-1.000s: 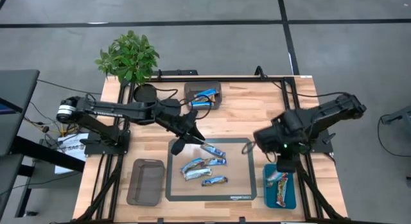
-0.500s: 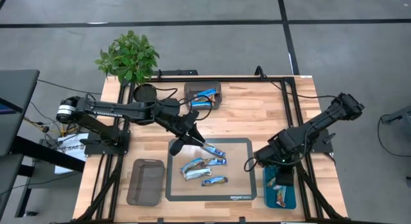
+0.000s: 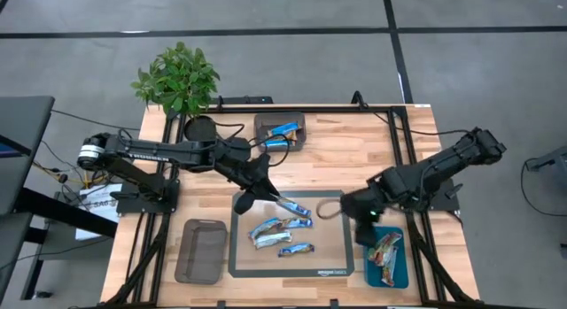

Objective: Pick and place Granola Bars by type
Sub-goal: Put the red granola bar into the blue bin

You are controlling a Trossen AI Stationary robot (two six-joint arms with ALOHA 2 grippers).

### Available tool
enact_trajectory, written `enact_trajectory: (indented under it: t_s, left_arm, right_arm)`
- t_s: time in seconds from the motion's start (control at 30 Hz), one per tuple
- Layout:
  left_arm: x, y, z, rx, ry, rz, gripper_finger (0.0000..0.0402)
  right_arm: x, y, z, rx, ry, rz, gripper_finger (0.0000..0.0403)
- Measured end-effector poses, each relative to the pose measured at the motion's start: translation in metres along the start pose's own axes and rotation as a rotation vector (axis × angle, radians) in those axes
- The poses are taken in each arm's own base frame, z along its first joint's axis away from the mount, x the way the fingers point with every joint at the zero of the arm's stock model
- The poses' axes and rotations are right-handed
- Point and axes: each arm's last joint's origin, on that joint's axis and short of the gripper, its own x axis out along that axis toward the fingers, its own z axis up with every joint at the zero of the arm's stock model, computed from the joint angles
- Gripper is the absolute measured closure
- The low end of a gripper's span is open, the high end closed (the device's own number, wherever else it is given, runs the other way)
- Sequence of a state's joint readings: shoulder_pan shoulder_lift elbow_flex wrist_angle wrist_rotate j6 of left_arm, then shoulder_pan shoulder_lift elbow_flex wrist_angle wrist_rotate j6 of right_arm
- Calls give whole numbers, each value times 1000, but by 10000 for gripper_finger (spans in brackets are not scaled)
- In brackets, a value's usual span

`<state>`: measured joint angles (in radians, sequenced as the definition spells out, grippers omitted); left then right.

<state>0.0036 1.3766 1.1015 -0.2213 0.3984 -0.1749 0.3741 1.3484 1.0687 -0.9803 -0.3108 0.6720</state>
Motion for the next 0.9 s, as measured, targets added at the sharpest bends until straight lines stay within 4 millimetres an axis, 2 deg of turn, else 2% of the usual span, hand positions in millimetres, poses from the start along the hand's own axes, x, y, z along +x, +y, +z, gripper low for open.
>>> enact_trajectory:
  t_s: [0.13,0.27,0.53,0.7,0.9]
  left_arm:
    - [-6,1,-8,-85,77,80,324]
    - [-20,-1,-18,-166,162,190,324]
    - [-59,-12,-24,-318,176,363,324]
    - [-76,-17,-28,-421,168,428,324]
    - [-85,-21,-32,-509,168,461,324]
  right_arm:
    - [-4,-8,30,-73,-249,-35,181]
    - [4,-17,63,-195,-388,-46,193]
    - [39,-34,123,-403,-440,-100,216]
    - [63,-32,156,-537,-415,-138,223]
    - [88,-23,181,-653,-368,-137,221]
